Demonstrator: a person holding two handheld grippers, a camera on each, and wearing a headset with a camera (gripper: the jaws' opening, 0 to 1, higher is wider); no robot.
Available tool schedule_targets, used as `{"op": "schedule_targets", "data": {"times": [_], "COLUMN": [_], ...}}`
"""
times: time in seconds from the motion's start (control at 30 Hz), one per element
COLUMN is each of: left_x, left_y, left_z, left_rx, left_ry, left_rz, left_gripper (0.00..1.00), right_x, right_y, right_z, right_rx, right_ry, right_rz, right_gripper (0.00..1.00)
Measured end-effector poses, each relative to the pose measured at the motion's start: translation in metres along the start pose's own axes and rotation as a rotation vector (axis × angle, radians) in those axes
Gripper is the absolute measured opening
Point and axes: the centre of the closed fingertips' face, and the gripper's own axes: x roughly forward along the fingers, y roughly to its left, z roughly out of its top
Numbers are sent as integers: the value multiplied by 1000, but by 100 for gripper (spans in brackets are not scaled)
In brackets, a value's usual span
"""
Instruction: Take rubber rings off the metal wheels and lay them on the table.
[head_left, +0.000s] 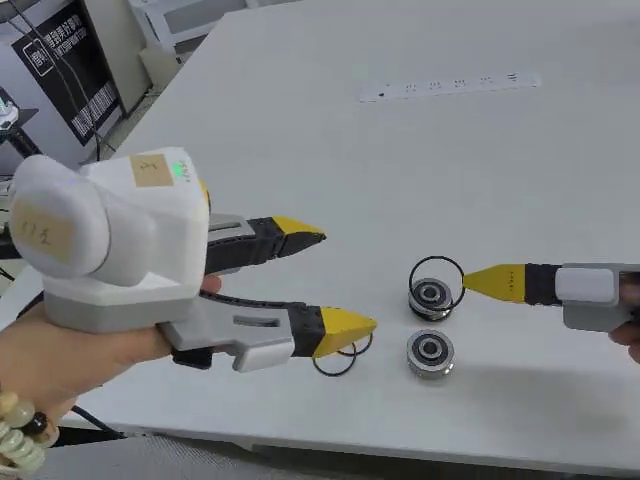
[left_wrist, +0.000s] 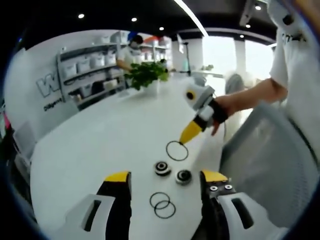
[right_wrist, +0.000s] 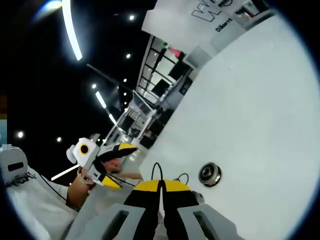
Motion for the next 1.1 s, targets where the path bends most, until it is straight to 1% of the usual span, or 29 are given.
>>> {"op": "schedule_targets", "data": {"times": [0.1,0.2,0.37,0.43,0.5,0.57,0.67,0.7,0.73,0.87,0.93,1.03,1.1], "left_x": [-11,-22,-41,-52,-60,-68,-78,-81,-84,-94,-98,-102,-104], "left_y": [1,5,13,19,21,25,28,29,31,32,33,34,36], "left_z": [-7,-11,-15,-16,-19,-25,-39,-43,-47,-54,-58,-62,-66], "left_rx": [1,-11,-23,-41,-51,-60,-83,-89,-96,-130,-143,-152,-165], "left_ry": [8,4,-20,-41,-50,-50,-30,-27,-28,-40,-48,-54,-57], "left_rz": [7,20,50,73,84,99,113,123,133,146,159,165,169], "left_gripper": [61,63,66,67,70,71,73,74,75,77,78,79,79], "right_x": [6,14,28,33,38,43,48,51,52,60,64,68,72], "right_y": [3,10,19,22,23,24,25,25,24,23,22,20,16], "right_z": [2,4,0,-1,-4,-9,-17,-21,-23,-30,-35,-41,-43], "right_rx": [2,2,-31,-37,-44,-49,-53,-63,-67,-67,-69,-83,-90], "right_ry": [-4,0,48,66,89,124,175,198,209,234,258,289,305], "right_rz": [-3,6,9,13,12,11,9,6,2,-7,-12,-23,-34], "right_gripper": [0,0,0,0,0,0,0,0,0,0,0,0,0]}}
